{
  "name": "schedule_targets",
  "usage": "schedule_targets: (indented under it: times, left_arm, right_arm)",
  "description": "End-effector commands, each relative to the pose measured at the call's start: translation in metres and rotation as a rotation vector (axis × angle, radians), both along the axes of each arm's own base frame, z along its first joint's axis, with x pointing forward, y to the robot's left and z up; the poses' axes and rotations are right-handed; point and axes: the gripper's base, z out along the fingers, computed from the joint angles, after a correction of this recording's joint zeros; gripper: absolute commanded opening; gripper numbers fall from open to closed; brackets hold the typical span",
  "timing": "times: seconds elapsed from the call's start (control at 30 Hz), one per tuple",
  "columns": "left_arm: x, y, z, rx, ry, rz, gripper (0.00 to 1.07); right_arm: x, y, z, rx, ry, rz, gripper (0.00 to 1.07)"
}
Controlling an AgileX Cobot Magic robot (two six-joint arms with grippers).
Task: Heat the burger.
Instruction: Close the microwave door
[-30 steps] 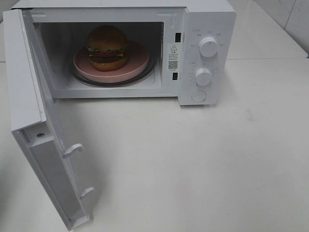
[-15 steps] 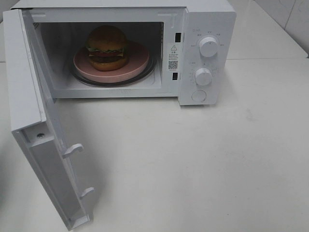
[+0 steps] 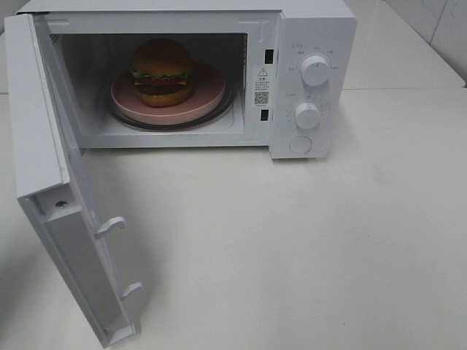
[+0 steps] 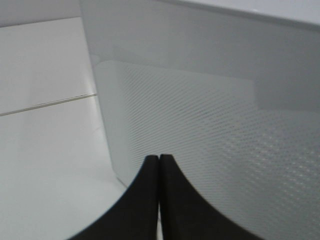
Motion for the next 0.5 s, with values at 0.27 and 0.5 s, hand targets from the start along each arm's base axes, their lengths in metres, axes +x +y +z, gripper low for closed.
schedule_targets:
  times: [0.27, 0.5]
  left_arm:
    - [0.017, -0.021, -0.01, -0.087, 0.004, -0.137, 0.0]
    - [0.016, -0.052, -0.014, -0.077, 0.001, -0.195, 0.0]
  right_arm:
    - [-0.003, 0.0, -0.001, -0.009, -0.027, 0.001, 0.76]
    - [-0.003, 0.0, -0.001, -0.009, -0.027, 0.001, 0.76]
